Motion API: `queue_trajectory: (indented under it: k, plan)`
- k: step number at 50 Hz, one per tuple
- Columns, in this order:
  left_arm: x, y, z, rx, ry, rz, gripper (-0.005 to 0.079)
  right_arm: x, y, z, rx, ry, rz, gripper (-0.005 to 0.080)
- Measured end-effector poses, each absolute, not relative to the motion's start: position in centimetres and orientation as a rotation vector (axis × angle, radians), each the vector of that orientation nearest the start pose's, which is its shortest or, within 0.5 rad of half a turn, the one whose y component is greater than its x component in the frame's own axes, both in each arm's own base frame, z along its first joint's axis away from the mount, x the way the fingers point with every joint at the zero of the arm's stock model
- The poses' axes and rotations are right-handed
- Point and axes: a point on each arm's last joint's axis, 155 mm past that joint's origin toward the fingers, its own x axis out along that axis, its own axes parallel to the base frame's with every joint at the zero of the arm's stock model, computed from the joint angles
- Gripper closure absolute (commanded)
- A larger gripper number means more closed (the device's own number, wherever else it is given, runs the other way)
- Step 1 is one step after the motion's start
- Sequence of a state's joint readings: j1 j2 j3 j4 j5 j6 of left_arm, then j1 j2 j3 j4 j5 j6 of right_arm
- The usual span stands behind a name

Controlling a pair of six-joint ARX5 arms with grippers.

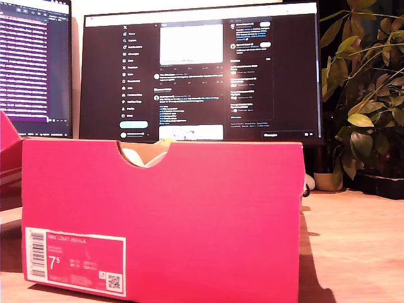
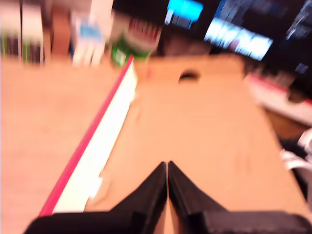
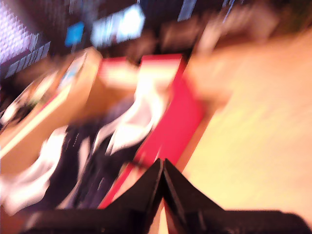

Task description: Close the red shoebox by pushing the lid with your left arm and holding the box in place with your right arm

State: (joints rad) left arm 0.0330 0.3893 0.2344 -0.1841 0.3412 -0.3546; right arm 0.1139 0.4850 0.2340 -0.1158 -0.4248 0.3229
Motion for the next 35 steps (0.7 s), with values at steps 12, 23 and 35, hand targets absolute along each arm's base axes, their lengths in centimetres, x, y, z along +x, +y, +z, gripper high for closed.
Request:
queue_trajectory:
  k: [12, 23, 35]
  plan:
    - [27.0, -4.1, 14.9, -0.442, 0.454, -0.26, 0.0761, 25.3, 12.2, 11.6, 0.402, 0.56, 0.551, 0.0764]
    - [28.5, -2.2, 13.0, -0.5, 0.575, -0.258, 0.0761, 25.8, 13.4, 9.9, 0.42, 0.626, 0.606, 0.0764]
    - [30.4, -1.6, 10.5, -0.535, 0.716, -0.296, 0.0762, 25.9, 15.4, 8.7, 0.405, 0.659, 0.67, 0.0764]
